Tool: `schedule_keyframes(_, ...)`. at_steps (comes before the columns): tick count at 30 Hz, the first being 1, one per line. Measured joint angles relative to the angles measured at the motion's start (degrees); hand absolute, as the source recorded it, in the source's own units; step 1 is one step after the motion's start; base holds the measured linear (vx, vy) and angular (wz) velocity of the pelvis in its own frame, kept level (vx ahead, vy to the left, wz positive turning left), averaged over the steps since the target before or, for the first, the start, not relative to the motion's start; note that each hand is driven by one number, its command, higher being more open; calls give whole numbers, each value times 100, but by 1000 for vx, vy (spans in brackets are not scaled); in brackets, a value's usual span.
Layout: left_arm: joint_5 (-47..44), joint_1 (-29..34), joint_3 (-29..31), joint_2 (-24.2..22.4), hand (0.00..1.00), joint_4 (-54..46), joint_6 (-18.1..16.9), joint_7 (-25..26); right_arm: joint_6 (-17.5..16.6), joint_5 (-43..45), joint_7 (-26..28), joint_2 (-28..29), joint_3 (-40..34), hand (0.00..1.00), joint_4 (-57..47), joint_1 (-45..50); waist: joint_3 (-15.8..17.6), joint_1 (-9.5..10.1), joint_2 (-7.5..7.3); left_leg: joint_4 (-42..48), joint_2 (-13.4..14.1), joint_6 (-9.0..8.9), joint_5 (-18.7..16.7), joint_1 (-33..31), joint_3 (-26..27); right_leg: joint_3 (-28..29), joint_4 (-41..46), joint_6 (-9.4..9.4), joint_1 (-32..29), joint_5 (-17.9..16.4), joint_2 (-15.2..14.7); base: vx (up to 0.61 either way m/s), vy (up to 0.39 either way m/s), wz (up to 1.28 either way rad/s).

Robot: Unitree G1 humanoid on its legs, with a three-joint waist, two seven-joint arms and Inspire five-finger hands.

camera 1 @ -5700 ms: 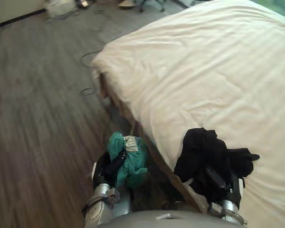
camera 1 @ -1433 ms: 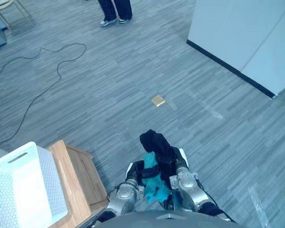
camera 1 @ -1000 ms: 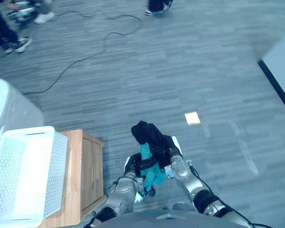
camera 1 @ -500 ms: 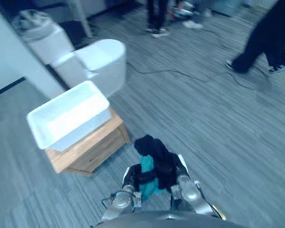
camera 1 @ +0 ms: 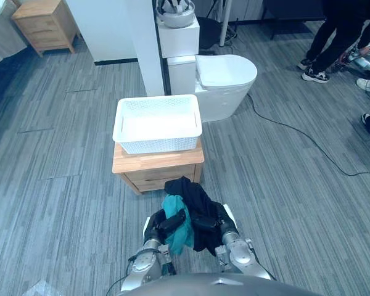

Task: Tidy up the quilt and then pick up the clothes from the bed and put them into the laundry hamper

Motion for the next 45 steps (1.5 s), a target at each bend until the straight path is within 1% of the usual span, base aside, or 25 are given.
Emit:
schedule_keyframes(8, 236, 231, -12, 126, 0, -312, -19, -211, -15, 4, 16, -3, -38, 0, 2, 54, -13, -58, -226, -1072, -209, -90, 496, 373, 50, -246, 159, 49, 11, -21, 36, -9, -35, 13)
schedule_keyframes(10, 338, 237, -56, 105, 0, -370, -17, -279, -16, 5, 9, -27, -233, 0, 54, 69, 47, -126, -369, -1033, -386, -70, 215, 378, 292, -340, 1414, 204, -472, -521, -422, -25, 111, 34)
schedule_keyframes(11, 392, 235, -72, 72, 0, -335, -11, -314, -10, 6, 4, -51, -284, 0, 94, 73, 61, -184, -370, -1072, -426, -74, 224, 413, 236, -330, 1983, 199, -677, -572, -570, -21, 142, 69)
schedule_keyframes(13, 673, 233, -165, 153, 0, -342, -11, -340, 32, 6, -21, -44, -389, 0, 176, 85, 82, -211, -435, -1356, -547, 14, 331, 650, 47, -11, 3823, -264, -1455, -53, -942, 19, 174, 77)
schedule_keyframes(15, 720, 214, -106, 260, 0, -336, -58, -332, 24, 8, -25, 21, -395, 0, 149, 41, 146, -207, -470, -1437, -501, 107, 344, 728, -253, 305, 4558, -251, -1923, -133, -824, 80, 124, 65)
schedule_keyframes(17, 718, 191, 15, 345, 0, -279, -74, -315, 22, 20, -29, 140, -397, 0, -68, 29, 166, -225, -455, -1447, -383, 127, 344, 684, -576, 416, 4118, -209, -2151, -623, -443, 81, 35, 67)
schedule_keyframes(21, 718, 86, 58, 405, 0, -55, -91, -317, -84, 63, -45, 191, -421, 0, -381, -61, 170, -287, -442, -1519, -516, 105, 458, 664, -1093, 447, 2073, -153, -2113, -597, -19, 174, -44, 86)
schedule_keyframes(22, 719, 55, 83, 410, 0, 34, -106, -318, -114, 69, -46, 206, -457, 0, -429, -98, 167, -327, -452, -1519, -618, 82, 460, 663, -1231, 562, 1303, -128, -2014, -343, 84, 218, -105, 77)
schedule_keyframes(23, 722, 10, 81, 412, 0, 149, -122, -331, -137, 75, -47, 220, -518, 0, -460, -96, 164, -372, -470, -1521, -712, 51, 443, 688, -1370, 676, 1034, -321, -1923, 291, 83, 281, -139, 78)
schedule_keyframes(24, 731, -111, 80, 382, 0, 319, -114, -334, -147, 77, -49, 185, -617, 0, -472, -126, 204, -369, -400, -1538, -695, -7, 414, 797, -1450, 639, 906, -226, -1744, 463, 105, 233, -101, 39)
schedule_keyframes(25, 761, -106, 87, 322, 0, 341, -156, -342, -147, 80, -53, 166, -682, 0, -501, -138, 247, -349, -206, -1545, -610, -119, 360, 880, -1428, 637, 670, -209, -1535, 515, 219, 231, -86, 9)
schedule_keyframes(27, 944, -63, 94, 352, 0, 394, -199, -407, -148, 237, -104, 165, -899, 0, -655, -126, 267, -396, 20, -1586, -480, -251, 240, 1083, -1412, 581, 362, -227, -1212, 525, 379, 205, -68, -5)
schedule_keyframes(28, 945, -63, 93, 356, 0, 396, -199, -416, -147, 269, -118, 165, -922, 0, -679, -114, 267, -396, 27, -1524, -461, -255, 194, 1075, -1412, 583, 338, -240, -1179, 501, 387, 288, -76, -10)
schedule_keyframes(29, 941, -86, 123, 376, 0, 368, -304, -535, -146, 327, -211, 10, -1063, 0, -1251, -23, 416, -392, 18, 448, -76, -606, -553, 455, -1306, 695, 221, -420, -879, 198, 454, 245, -33, -16)
schedule_keyframes(30, 940, -86, 126, 390, 0, 325, -320, -571, -145, 317, -238, -75, -1071, 0, -1444, -21, 446, -398, 7, 1075, 45, -638, -570, 221, -1240, 715, 198, -440, -808, 177, 442, 291, -5, -37)
schedule_keyframes(31, 925, -45, 127, 370, 0, 254, -372, -594, -144, 264, -327, -296, -1085, 0, -1948, -36, 490, -430, 98, 2089, 346, -638, -561, -73, -1123, 817, 153, -398, -632, 228, 519, 191, 38, -37)
schedule_keyframes(33, 919, 0, 139, 355, 0, 246, -439, -601, -144, 220, -392, -410, -1080, 0, -2527, -230, 497, -489, 116, 2586, 469, -606, -436, -166, -1053, 1022, 26, -347, -511, 272, 514, 198, 76, -56)
schedule_keyframes(34, 919, 4, 164, 405, 0, 212, -441, -620, -146, 208, -409, -391, -1075, 0, -2645, -336, 523, -479, 72, 2647, 467, -582, -572, -176, -997, 1094, -1, -353, -490, 287, 451, 233, 117, -71)
schedule_keyframes(35, 921, 58, 199, 397, 0, 173, -466, -679, -150, 106, -461, -386, -1072, 0, -2707, -662, 542, -486, 31, 2250, 428, -465, -935, -126, -997, 1262, 3, -344, -535, 293, 409, 207, 155, -68)
schedule_keyframes(37, 928, 80, 222, 420, 0, 84, -459, -777, -146, 51, -546, -416, -1084, 0, -2701, -1269, 570, -493, -2, 1189, 233, -360, -1048, -101, -1304, 1490, 1, -341, -585, 294, 268, 135, 153, -54)
schedule_keyframes(38, 927, 81, 220, 433, 0, 59, -458, -789, -147, 52, -556, -444, -1076, 0, -2702, -1533, 589, -498, -38, 511, 141, -342, -896, -59, -1506, 1536, 6, -324, -602, 303, 192, 99, 202, -41)
schedule_keyframes(39, 916, 93, 204, 416, 0, 63, -462, -787, -148, 48, -547, -532, -1022, 0, -2702, -1857, 573, -496, 0, -463, 111, -383, -182, 61, -1739, 1604, 9, -234, -619, 310, 162, 166, 311, -52)
schedule_keyframes(40, 911, 71, 218, 410, 0, 98, -451, -785, -147, 32, -548, -591, -994, 0, -2700, -2113, 547, -476, -103, -737, -23, -458, 364, 210, -1631, 1687, 6, 0, -625, 251, 32, 152, 256, -44)
schedule_keyframes(43, 867, 71, 269, 483, 0, 123, -450, -771, -143, -9, -514, -701, -820, 0, -2722, -2662, 488, -474, -229, -1042, -316, -329, 351, 358, -1428, 1627, 5, 364, -728, 490, -249, 119, 236, -21)
schedule_keyframes(45, 868, 71, 290, 497, 0, 123, -449, -761, -140, -112, -506, -732, -762, 0, -2719, -2990, 487, -452, -232, -1136, -400, -279, 320, 456, -1332, 1633, 0, 412, -728, 565, -321, 78, 169, -21)
